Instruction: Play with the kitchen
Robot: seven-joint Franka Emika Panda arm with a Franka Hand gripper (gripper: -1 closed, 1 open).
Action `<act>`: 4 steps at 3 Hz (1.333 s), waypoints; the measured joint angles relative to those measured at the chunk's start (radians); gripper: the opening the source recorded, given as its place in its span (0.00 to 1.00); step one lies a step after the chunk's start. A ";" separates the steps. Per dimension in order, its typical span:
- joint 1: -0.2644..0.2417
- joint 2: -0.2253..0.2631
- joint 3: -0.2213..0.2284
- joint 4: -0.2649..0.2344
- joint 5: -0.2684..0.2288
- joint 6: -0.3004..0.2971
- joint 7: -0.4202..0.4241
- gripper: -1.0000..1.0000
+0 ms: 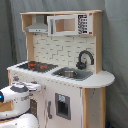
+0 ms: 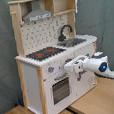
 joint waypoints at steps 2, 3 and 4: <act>0.013 0.002 0.003 0.011 0.002 -0.075 -0.139 0.00; 0.014 0.002 0.003 0.010 0.002 -0.076 -0.138 1.00; 0.025 0.002 0.007 0.009 0.002 -0.108 -0.079 1.00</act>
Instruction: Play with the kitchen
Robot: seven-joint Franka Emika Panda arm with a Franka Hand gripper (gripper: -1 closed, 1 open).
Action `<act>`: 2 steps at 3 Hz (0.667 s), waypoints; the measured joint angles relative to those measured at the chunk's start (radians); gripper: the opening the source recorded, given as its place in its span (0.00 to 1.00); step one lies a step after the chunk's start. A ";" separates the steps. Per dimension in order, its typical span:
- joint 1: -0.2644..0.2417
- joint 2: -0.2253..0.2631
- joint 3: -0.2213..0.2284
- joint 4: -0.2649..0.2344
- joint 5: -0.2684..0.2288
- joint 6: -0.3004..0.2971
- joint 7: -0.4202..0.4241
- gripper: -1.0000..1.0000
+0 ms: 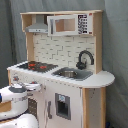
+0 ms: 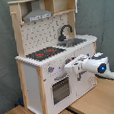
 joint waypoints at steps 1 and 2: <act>0.010 0.001 0.004 0.000 0.000 -0.032 0.097 1.00; 0.039 0.006 0.001 0.000 0.001 -0.067 0.187 1.00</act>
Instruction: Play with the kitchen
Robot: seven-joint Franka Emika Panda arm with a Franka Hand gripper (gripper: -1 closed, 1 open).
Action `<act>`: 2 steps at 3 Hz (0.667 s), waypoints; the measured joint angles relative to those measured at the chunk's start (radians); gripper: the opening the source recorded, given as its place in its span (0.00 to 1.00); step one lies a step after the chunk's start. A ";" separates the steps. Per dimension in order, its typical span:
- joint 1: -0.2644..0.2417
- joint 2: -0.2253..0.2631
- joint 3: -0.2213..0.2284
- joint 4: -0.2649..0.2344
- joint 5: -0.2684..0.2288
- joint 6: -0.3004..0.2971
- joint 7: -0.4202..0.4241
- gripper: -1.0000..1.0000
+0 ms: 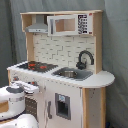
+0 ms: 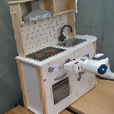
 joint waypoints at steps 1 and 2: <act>0.069 0.008 -0.008 -0.001 0.000 -0.079 0.013 1.00; 0.128 0.008 -0.011 -0.005 0.000 -0.162 0.030 1.00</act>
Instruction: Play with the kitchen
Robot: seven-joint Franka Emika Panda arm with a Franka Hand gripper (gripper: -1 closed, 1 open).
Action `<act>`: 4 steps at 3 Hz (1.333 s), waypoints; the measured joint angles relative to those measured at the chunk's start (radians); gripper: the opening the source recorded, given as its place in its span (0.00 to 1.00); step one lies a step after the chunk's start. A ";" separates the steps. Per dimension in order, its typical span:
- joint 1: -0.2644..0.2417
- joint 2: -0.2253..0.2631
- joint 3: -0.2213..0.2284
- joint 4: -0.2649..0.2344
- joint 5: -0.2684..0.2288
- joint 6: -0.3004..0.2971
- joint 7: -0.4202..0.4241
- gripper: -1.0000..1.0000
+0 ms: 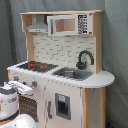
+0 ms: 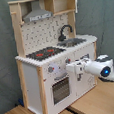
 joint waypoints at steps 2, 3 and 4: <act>0.016 -0.010 -0.031 0.108 0.000 -0.054 0.170 1.00; 0.008 -0.017 -0.064 0.161 0.000 -0.053 0.252 1.00; -0.025 -0.021 -0.065 0.214 0.000 -0.052 0.342 1.00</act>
